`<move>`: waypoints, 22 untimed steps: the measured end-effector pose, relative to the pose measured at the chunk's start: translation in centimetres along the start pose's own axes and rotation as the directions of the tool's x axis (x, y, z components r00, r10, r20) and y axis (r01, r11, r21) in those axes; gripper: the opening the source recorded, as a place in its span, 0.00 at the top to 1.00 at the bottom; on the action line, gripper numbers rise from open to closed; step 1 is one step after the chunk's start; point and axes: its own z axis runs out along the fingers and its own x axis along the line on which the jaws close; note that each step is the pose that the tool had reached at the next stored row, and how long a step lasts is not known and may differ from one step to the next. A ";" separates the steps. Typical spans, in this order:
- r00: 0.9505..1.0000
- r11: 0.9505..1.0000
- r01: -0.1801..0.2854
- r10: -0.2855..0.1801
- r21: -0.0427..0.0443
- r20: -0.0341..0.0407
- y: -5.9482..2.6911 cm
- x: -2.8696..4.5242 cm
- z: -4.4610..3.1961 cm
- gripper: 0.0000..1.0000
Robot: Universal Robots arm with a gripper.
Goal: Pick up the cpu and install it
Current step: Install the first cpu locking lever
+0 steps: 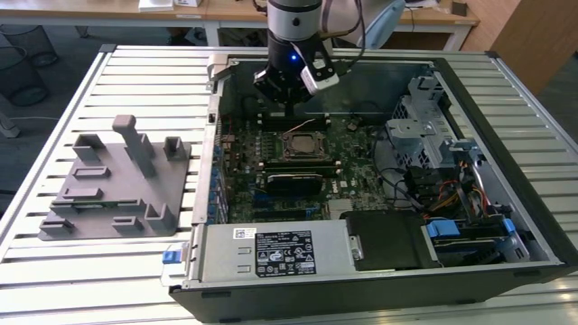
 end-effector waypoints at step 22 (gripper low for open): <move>1.000 1.000 0.023 -0.023 0.006 -0.001 0.28 -1.47 1.52 0.89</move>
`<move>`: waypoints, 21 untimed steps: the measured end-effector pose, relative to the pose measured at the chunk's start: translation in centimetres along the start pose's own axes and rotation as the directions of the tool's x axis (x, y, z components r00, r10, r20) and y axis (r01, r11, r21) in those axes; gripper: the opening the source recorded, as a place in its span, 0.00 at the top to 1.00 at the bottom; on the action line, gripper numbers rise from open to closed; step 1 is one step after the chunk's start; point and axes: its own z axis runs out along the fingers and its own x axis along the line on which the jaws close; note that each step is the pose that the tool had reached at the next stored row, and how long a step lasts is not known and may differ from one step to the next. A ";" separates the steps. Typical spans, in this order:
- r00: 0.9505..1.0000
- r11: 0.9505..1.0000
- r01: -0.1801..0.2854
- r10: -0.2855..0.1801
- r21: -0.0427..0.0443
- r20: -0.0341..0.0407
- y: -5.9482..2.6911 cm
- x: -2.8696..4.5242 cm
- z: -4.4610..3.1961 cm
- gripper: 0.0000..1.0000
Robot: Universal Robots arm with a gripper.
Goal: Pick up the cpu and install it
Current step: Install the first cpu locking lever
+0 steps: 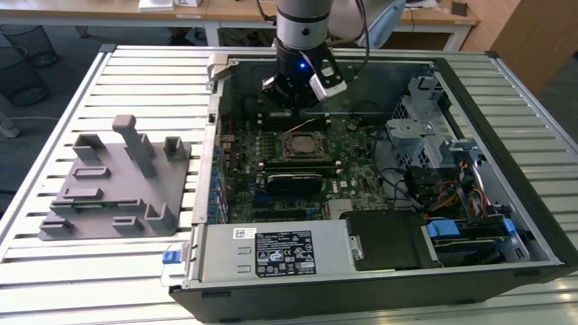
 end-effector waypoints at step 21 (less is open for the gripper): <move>1.000 1.000 0.014 -0.014 0.008 -0.001 0.76 -0.89 0.84 0.89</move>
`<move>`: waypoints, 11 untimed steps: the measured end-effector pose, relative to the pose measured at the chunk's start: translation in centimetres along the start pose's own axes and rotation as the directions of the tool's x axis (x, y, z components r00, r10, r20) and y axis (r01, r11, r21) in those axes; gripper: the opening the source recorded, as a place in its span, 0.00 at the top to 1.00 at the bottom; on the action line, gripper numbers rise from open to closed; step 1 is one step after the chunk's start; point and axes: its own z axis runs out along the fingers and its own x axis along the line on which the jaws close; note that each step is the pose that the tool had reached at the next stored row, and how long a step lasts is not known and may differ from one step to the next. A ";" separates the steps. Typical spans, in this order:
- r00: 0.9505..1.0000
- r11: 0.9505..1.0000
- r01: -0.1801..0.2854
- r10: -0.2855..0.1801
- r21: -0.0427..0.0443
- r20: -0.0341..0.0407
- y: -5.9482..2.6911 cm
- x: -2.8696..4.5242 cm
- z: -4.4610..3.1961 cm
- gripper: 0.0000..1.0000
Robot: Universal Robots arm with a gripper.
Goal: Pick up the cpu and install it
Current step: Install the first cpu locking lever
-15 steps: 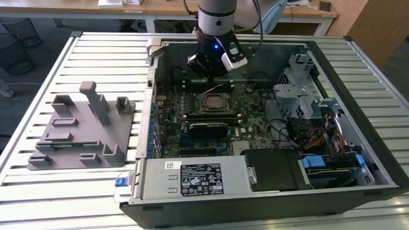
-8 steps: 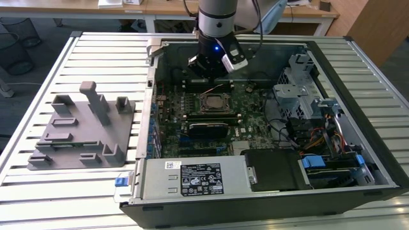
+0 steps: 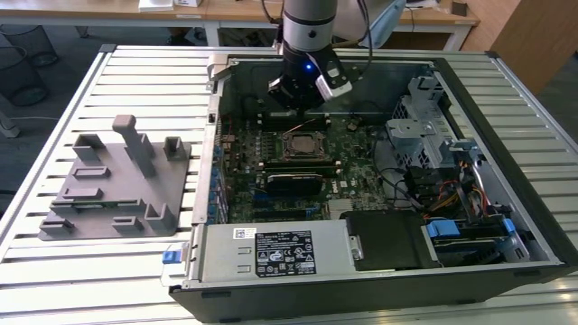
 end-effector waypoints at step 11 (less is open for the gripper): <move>1.000 1.000 0.003 -0.003 0.003 -0.001 0.31 -0.76 0.65 0.89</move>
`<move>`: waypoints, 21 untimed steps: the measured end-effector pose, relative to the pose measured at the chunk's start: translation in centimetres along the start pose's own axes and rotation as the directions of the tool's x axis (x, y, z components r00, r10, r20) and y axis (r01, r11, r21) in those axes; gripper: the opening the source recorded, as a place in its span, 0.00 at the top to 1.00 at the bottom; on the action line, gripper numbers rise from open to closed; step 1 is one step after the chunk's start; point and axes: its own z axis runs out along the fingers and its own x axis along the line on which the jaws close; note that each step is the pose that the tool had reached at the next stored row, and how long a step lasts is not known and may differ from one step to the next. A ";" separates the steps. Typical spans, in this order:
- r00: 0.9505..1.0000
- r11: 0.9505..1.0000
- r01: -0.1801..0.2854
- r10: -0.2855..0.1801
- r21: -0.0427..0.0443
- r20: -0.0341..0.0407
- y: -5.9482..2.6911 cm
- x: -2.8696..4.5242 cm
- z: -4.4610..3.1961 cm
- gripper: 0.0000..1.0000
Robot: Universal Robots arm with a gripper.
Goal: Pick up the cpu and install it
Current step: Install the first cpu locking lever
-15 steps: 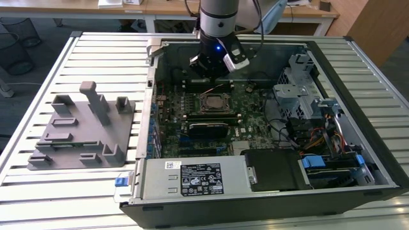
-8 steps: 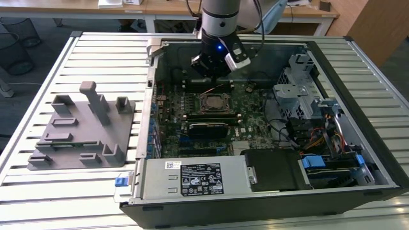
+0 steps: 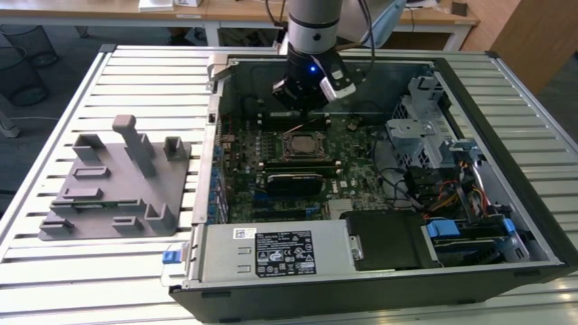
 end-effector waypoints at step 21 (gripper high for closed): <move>1.000 1.000 0.000 0.000 0.000 -0.001 0.04 -1.34 1.55 0.89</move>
